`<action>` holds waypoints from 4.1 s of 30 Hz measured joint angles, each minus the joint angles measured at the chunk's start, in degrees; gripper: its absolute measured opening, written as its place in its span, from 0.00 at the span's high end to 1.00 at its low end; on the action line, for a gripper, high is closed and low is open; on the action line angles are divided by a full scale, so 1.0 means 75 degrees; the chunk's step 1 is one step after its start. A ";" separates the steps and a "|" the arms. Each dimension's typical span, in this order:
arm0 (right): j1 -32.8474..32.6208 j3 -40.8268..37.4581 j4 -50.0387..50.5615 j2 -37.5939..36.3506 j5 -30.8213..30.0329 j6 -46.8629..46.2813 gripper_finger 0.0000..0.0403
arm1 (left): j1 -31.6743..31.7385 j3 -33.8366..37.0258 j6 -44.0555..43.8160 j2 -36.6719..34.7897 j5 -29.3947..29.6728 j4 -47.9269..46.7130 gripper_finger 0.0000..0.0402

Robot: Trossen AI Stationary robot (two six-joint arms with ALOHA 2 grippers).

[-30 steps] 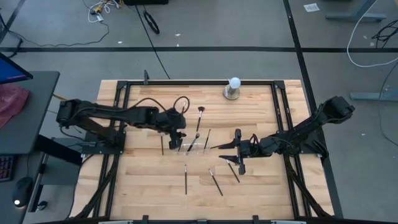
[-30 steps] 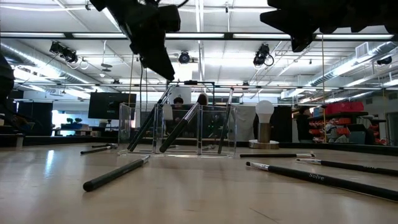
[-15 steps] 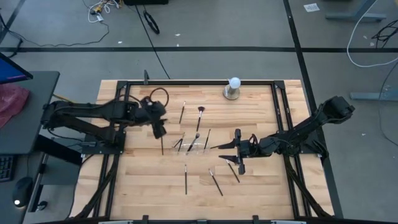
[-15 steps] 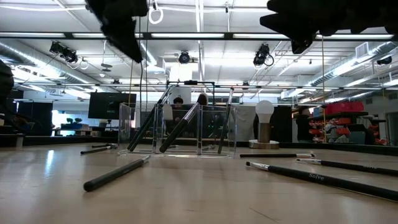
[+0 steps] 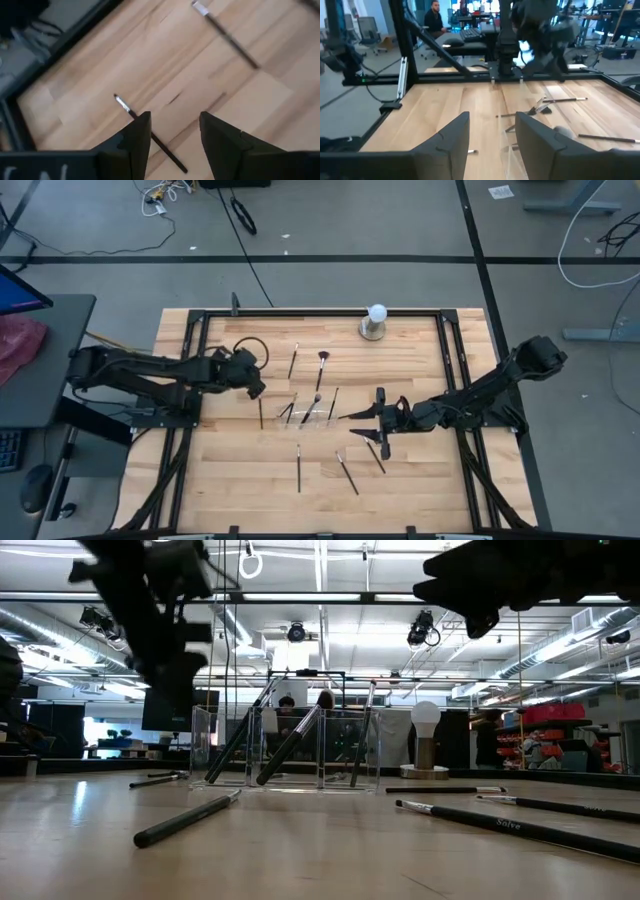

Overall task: Put items in baskets/containers
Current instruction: Put the eyeshadow brush into the transparent organizer

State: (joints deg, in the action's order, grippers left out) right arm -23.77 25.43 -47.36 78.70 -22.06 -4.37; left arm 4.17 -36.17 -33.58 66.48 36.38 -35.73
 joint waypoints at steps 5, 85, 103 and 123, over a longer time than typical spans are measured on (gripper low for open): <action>0.0151 0.0003 -0.0026 0.0063 -0.0003 -0.0196 0.60 | 0.0715 0.1160 -0.0444 -0.0035 0.0134 0.1168 0.46; 0.0506 0.0009 -0.0017 0.0067 -0.0003 -0.0498 0.60 | 0.0911 0.4381 0.0415 -0.0009 -0.1688 0.8213 0.66; 0.0510 0.0009 -0.0022 0.0067 0.0000 -0.0495 0.60 | 0.0265 0.4378 -0.0098 0.0262 -0.0655 0.8141 0.59; 0.0510 0.0009 -0.0020 0.0067 0.0000 -0.0474 0.60 | 0.0823 0.4347 -0.0273 0.1419 -0.0814 0.8370 0.65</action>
State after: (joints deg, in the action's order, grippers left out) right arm -19.94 25.50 -47.51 79.20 -22.06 -7.92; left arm 10.34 -3.56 -35.62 77.12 30.27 27.05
